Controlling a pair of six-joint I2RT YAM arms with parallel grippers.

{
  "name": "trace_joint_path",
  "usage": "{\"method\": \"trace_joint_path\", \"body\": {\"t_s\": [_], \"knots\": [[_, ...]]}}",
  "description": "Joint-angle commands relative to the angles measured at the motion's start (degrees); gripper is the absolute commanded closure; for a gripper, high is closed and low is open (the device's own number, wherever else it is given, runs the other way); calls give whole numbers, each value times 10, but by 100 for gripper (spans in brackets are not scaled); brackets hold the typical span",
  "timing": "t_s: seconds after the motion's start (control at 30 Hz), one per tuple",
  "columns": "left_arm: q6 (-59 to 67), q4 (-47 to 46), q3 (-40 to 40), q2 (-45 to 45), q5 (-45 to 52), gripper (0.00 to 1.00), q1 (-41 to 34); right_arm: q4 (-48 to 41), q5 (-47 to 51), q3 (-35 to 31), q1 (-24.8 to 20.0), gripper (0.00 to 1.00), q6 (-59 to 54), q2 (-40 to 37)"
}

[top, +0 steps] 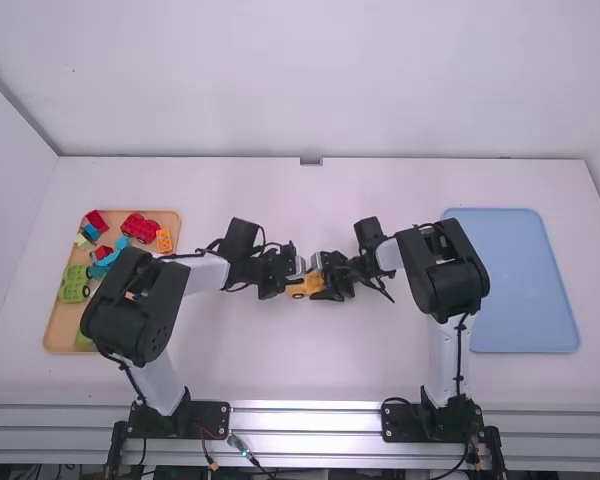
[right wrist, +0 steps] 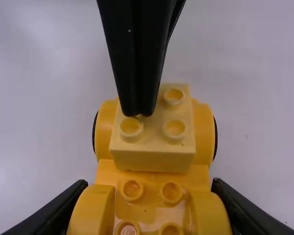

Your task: Assemble lego blocks to make yellow taxi

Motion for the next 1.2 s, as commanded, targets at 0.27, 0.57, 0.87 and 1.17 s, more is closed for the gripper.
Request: {"method": "trace_joint_path", "body": {"t_s": [0.27,0.57,0.87,1.17], "knots": [[-26,-28,-37,20,-91,98,-10,1,64,-8,0,37,-11,16],[-44,-19,-35,60,-133,98,-10,3,64,-7,0,37,-11,16],[-33,-56,11,46,-107,98,-10,7,64,-8,0,36,-11,16],[26,-106,49,-66,-53,98,5,14,64,-8,0,37,-9,16]]}}
